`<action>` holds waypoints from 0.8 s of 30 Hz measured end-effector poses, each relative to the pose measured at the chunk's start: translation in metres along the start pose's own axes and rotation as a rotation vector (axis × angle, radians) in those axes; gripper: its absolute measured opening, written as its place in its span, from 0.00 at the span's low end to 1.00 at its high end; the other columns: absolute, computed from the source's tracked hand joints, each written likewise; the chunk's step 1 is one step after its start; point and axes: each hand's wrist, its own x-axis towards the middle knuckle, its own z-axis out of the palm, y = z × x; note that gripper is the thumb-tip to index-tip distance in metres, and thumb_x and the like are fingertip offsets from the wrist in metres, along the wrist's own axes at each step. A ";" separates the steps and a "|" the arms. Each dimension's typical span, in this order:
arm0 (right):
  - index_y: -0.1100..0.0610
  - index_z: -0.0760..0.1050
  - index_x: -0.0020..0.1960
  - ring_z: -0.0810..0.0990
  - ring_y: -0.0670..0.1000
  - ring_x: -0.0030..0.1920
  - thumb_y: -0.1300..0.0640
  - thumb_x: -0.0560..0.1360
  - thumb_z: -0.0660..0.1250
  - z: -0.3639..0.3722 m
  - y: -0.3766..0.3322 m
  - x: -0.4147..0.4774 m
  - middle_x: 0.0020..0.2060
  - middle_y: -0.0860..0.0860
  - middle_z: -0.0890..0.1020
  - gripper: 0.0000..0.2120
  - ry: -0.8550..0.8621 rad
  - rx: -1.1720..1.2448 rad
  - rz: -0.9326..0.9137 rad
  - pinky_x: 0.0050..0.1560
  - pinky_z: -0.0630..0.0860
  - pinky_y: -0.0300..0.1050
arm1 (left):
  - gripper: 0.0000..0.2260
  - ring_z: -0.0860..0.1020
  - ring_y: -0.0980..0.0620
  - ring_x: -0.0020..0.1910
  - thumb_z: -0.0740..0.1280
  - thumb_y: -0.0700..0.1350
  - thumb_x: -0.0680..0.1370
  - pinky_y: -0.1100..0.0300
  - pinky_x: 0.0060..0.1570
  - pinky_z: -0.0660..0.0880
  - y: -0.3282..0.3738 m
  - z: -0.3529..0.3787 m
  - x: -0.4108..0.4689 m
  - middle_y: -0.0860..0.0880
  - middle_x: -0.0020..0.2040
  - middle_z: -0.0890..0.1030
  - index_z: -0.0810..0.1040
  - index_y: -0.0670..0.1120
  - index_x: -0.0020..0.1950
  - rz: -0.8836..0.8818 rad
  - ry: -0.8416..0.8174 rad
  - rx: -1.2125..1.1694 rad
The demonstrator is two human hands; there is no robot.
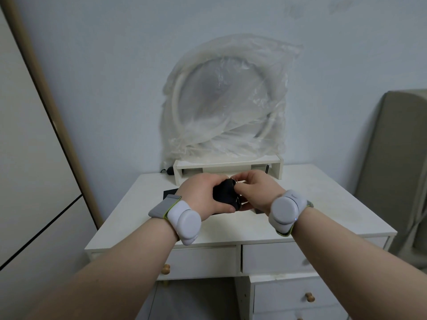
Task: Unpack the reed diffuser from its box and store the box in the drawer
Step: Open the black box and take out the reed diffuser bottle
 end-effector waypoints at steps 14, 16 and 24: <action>0.52 0.72 0.59 0.84 0.60 0.47 0.63 0.75 0.52 0.003 0.005 0.012 0.49 0.58 0.82 0.17 -0.024 -0.201 -0.083 0.37 0.80 0.43 | 0.21 0.78 0.55 0.48 0.74 0.56 0.63 0.56 0.47 0.75 -0.012 0.000 -0.001 0.56 0.47 0.81 0.77 0.56 0.54 -0.013 0.041 -0.013; 0.57 0.70 0.65 0.83 0.60 0.48 0.65 0.77 0.52 -0.002 0.007 0.014 0.50 0.58 0.81 0.19 -0.020 -0.018 -0.046 0.43 0.81 0.46 | 0.25 0.77 0.55 0.51 0.75 0.56 0.63 0.56 0.52 0.75 -0.016 0.000 -0.004 0.56 0.51 0.81 0.76 0.56 0.58 -0.033 0.051 -0.059; 0.58 0.70 0.65 0.82 0.55 0.42 0.70 0.78 0.55 -0.010 0.024 0.018 0.52 0.62 0.79 0.19 0.077 0.727 0.043 0.36 0.82 0.45 | 0.29 0.79 0.54 0.53 0.78 0.49 0.62 0.58 0.57 0.73 -0.023 -0.006 -0.011 0.54 0.52 0.81 0.65 0.65 0.54 -0.044 0.204 -0.384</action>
